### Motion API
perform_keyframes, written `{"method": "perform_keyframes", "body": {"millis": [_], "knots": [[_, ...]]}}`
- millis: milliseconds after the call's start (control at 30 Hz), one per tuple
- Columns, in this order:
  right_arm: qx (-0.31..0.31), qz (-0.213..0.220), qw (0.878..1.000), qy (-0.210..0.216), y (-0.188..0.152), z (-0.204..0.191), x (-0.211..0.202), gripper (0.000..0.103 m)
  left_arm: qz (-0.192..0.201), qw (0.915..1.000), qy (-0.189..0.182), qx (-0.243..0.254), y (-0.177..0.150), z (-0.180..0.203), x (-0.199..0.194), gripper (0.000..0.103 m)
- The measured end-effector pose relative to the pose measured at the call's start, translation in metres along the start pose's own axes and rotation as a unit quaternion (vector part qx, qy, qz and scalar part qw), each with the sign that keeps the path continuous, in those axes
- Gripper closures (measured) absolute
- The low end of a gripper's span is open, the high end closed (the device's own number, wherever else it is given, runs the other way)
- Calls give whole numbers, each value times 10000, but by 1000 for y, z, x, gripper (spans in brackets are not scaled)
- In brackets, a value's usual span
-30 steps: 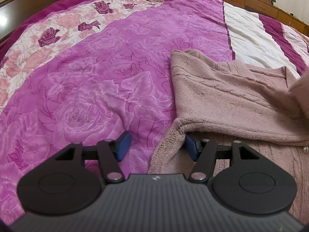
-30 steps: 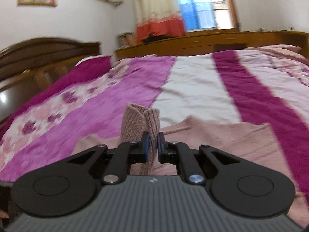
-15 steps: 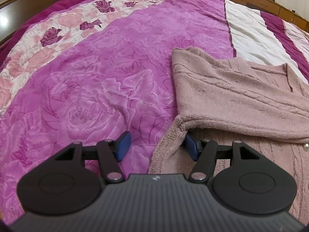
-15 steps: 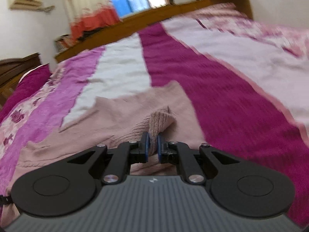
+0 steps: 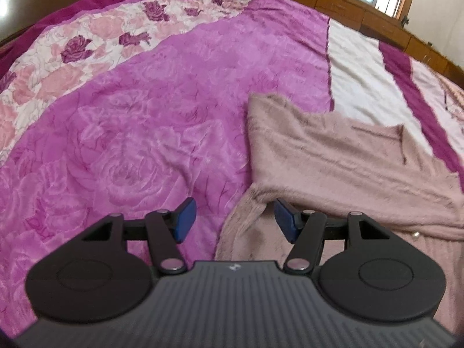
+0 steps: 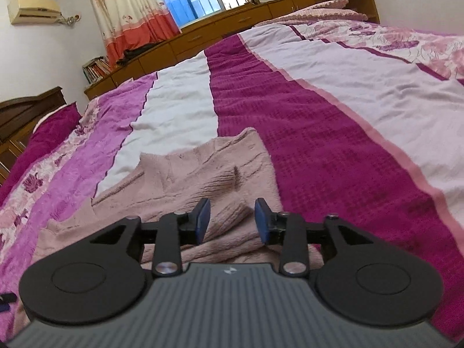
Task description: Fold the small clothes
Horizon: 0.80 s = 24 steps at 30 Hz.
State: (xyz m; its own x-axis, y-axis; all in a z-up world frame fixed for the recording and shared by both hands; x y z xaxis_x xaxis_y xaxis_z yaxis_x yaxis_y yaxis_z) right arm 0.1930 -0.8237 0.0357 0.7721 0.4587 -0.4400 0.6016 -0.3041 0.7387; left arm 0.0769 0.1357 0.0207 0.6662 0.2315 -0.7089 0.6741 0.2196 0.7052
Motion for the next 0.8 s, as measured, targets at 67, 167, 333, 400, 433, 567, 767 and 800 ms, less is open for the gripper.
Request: {"method": "perform_keyframes", "body": {"millis": [67, 167, 333, 400, 433, 567, 767, 800], "knots": [[22, -15, 10000, 4, 1, 3, -4, 61, 11, 10000, -96, 8, 5, 4, 1, 42], [102, -4, 9999, 16, 2, 7, -11, 57, 6, 9996, -237, 129, 11, 15, 8, 42], [59, 20, 9999, -82, 3, 15, -25, 46, -115, 9987, -468, 176, 12, 33, 25, 42], [-7, -34, 9999, -125, 2, 18, -30, 46, -127, 9979, -585, 242, 12, 39, 28, 42], [-50, -70, 9998, -152, 0, 20, -33, 45, -127, 9976, -620, 285, 11, 43, 30, 42], [-196, -177, 9991, -328, -7, 28, -39, 42, -134, 9977, -595, 285, 11, 48, 37, 43], [-101, -370, 9985, -380, -17, 37, -33, 38, -34, 9968, -647, 479, 11, 50, 33, 81], [-138, -417, 9984, -365, -18, 36, -30, 37, -27, 9970, -647, 420, 12, 46, 31, 81]]}}
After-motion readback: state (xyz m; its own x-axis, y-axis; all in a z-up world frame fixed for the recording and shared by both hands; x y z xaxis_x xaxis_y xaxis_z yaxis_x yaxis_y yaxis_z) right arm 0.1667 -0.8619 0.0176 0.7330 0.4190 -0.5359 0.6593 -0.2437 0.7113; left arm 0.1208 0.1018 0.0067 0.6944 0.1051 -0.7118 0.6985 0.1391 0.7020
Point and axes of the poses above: each gripper's, at about its wrist camera, not at the fingertips, and x roughly the way its jaws point, z to its right, y to its top, the point moved 5 cm from there along x, roughly the way its jaws point, and after that the axes turned 14 degrees about y, right-handed, at the moved point
